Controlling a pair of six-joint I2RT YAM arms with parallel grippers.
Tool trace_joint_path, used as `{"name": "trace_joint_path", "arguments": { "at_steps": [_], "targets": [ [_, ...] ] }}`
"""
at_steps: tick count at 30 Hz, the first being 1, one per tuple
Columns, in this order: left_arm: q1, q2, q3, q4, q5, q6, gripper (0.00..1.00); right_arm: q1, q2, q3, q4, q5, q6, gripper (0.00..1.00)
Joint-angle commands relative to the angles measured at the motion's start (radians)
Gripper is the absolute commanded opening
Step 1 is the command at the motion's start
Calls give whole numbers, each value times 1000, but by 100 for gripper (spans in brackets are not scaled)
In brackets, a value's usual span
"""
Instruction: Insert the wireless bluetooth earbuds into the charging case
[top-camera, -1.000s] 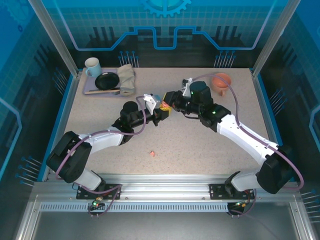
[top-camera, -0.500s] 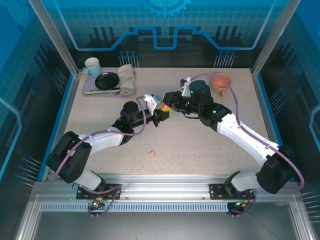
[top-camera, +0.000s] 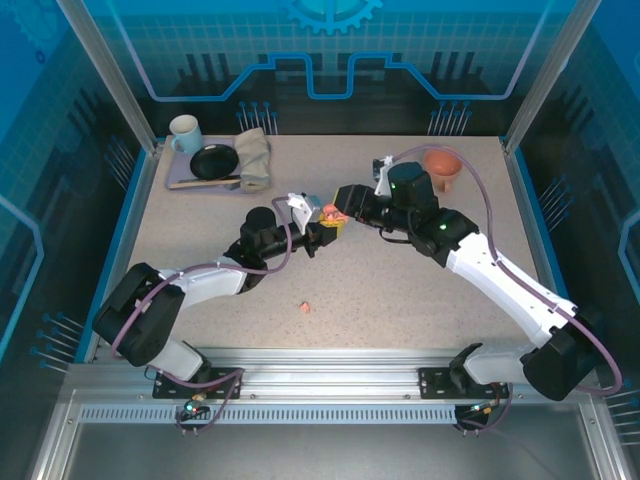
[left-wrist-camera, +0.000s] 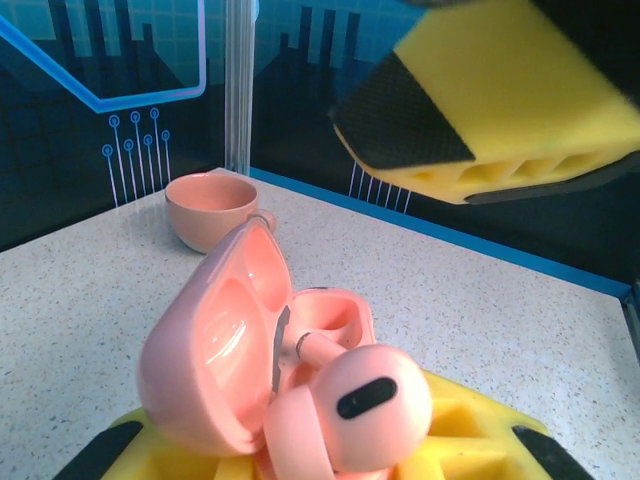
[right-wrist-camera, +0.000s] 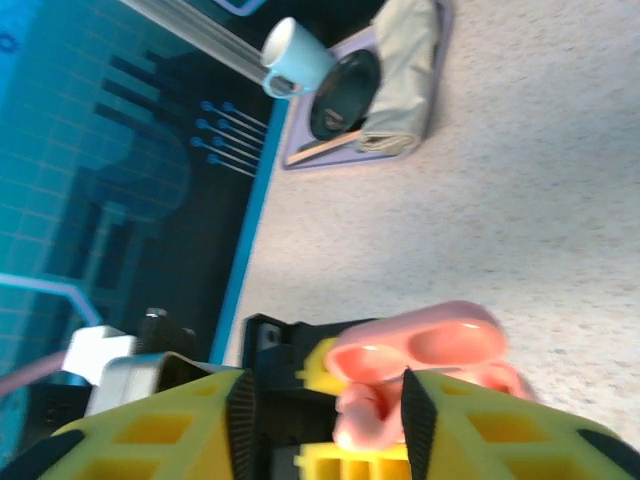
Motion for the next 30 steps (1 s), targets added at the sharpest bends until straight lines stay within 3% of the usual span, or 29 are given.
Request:
{"name": "trace_joint_path", "arguments": {
  "at_steps": [1,13,18,30],
  "targets": [
    [-3,-24,-15,8,-4,-16,0,17,-44,14,-140,97,-67,54],
    [-50,-67,-79,-316,-118,-46,0,23,-95,-263,-103,123,17,58],
    [-90,-45,-54,-463,-205,-47,0,48,-24,-303,-65,117,37,59],
    [-183,99,185,-986,-397,21,0,60,222,-388,53,159,106,54]
  ]
}}
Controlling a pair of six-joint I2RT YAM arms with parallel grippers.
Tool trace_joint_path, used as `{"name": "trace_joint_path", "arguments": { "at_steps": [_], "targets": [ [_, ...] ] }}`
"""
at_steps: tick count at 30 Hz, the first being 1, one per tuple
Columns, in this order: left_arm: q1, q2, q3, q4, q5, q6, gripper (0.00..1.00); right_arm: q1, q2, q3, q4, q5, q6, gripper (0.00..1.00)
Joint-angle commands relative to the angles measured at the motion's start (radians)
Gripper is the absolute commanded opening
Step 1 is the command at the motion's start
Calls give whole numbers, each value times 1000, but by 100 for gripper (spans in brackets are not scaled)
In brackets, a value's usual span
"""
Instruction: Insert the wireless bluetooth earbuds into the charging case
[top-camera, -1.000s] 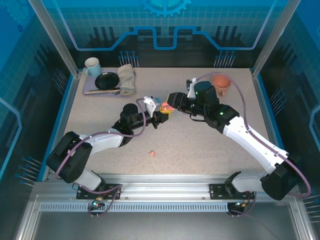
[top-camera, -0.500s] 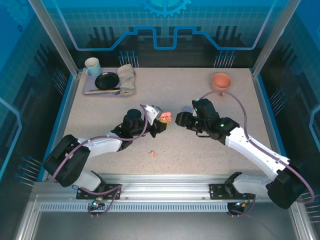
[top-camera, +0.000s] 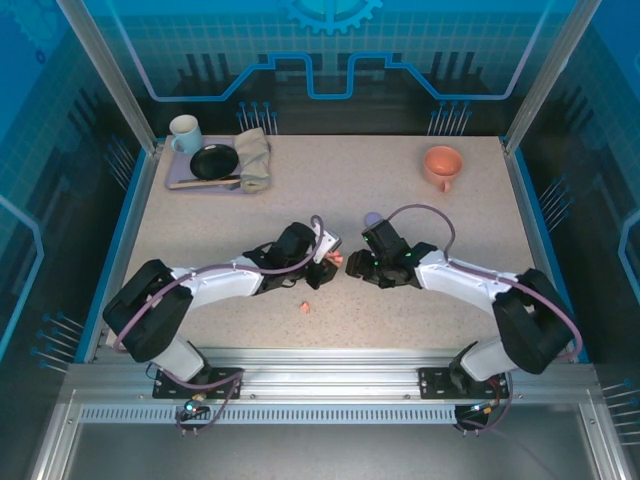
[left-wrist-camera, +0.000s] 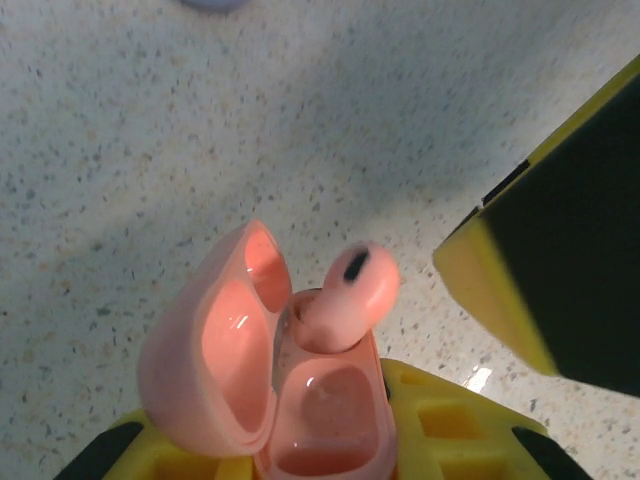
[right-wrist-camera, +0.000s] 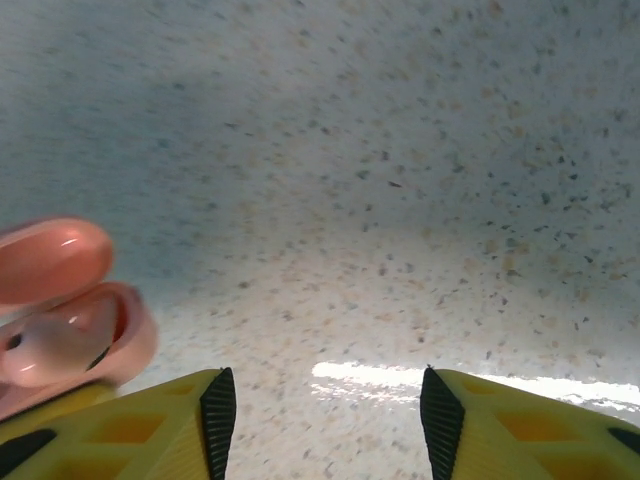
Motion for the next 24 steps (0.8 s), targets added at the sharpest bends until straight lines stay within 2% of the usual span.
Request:
{"name": "trace_joint_path", "arguments": {
  "at_steps": [1,4,8,13,18,24],
  "targets": [
    [-24,54,81,-202,-81,30,0,15,48,-4,48,39,28,54],
    [-30,91,115,-251,-108,27,0,13,93,-3,41,75,38,52],
    [-30,83,101,-230,-131,29,0,-1,128,-5,38,95,40,50],
    [-25,30,101,-205,-180,32,0,-38,81,-2,19,90,25,51],
    [-1,-45,99,-117,-201,16,0,-106,14,38,-34,96,-21,55],
    [45,-137,32,84,-213,-5,0,-172,75,119,-69,66,-121,59]
  ]
}}
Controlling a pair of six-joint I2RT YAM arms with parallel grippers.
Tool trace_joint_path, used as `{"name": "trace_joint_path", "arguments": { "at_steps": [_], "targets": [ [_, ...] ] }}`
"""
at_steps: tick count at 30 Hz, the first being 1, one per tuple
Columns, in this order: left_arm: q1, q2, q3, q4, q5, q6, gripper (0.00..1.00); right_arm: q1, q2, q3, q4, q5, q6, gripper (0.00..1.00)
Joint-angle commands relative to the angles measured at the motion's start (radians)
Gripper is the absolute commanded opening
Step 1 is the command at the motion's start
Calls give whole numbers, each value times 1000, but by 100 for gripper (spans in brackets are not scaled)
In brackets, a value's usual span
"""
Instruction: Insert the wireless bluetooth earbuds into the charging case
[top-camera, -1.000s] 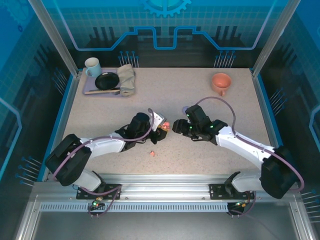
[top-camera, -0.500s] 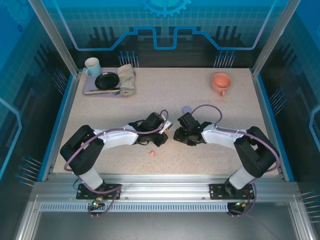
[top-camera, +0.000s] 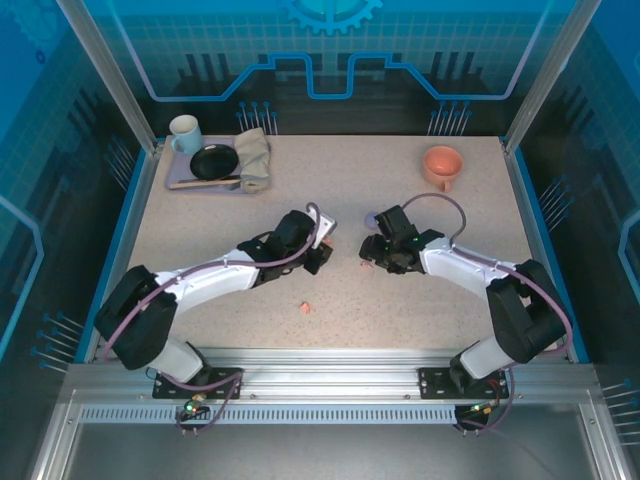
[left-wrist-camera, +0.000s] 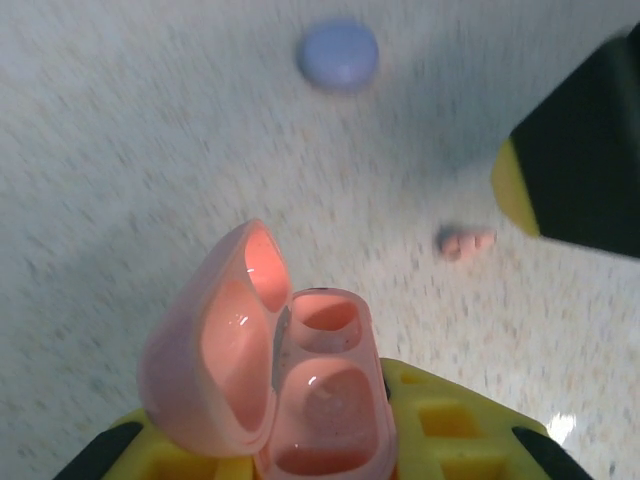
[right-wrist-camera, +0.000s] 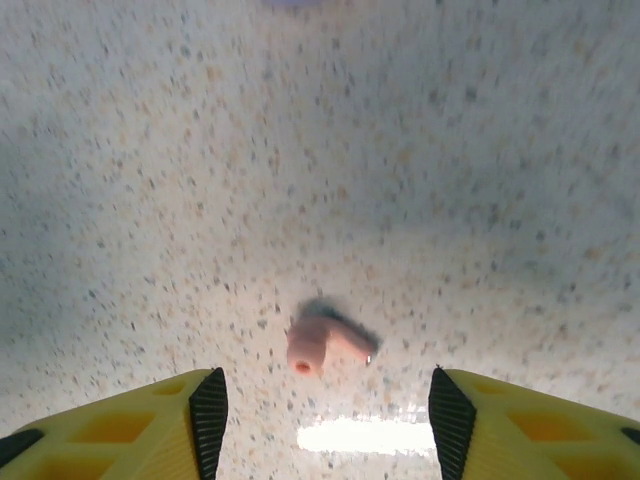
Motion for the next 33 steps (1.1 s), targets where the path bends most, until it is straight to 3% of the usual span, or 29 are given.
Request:
{"name": "trace_joint_path", "arguments": {
  "at_steps": [1,6,13,21,27,33],
  "targets": [
    [29,-71,-65,191,-28,-20,0,-29,53,57,-38,-12,-80,59],
    [96,-127,-138,353,-15,-70,0,-26,163,110,-23,-57,-106,58],
    [143,-144,-155,373,-1,-88,0,12,241,146,-7,-77,-101,53],
    [161,-135,-159,388,9,-99,0,106,200,127,11,-163,-62,50],
    [168,-125,-153,390,19,-97,0,137,117,113,-54,-55,-45,51],
    [177,-128,-149,385,25,-90,0,185,149,198,-201,116,-190,55]
  ]
}}
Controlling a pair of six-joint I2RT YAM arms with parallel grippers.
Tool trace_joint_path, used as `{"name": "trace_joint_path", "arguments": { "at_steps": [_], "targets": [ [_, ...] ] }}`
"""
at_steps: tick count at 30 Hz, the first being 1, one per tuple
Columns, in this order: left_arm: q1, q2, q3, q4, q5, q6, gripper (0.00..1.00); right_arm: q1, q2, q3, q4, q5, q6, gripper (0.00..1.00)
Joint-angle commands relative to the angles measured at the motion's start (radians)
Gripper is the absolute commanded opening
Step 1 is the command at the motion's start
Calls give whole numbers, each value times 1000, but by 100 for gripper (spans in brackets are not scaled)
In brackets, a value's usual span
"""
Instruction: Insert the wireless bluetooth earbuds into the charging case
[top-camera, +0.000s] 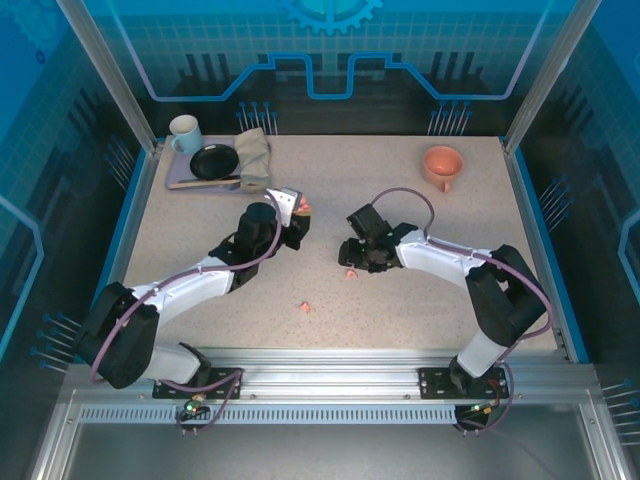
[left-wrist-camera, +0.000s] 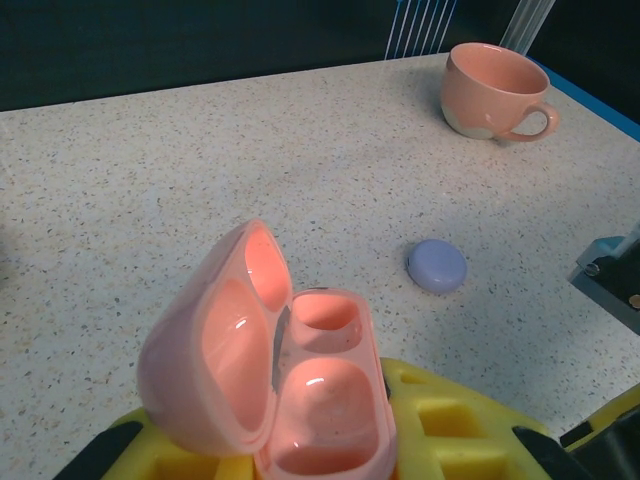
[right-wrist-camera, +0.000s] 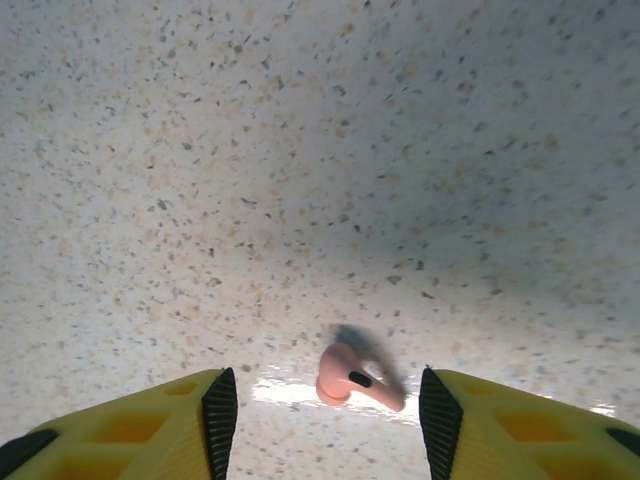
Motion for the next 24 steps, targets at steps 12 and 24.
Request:
{"name": "trace_joint_path", "arguments": {
  "at_steps": [12,24],
  "targets": [
    [28,-21,7,9,32,-2,0,127,143,129,-197,203,-327,61],
    [32,-21,12,5,39,-8,0,149,231,164,-191,242,-385,50]
  ]
}}
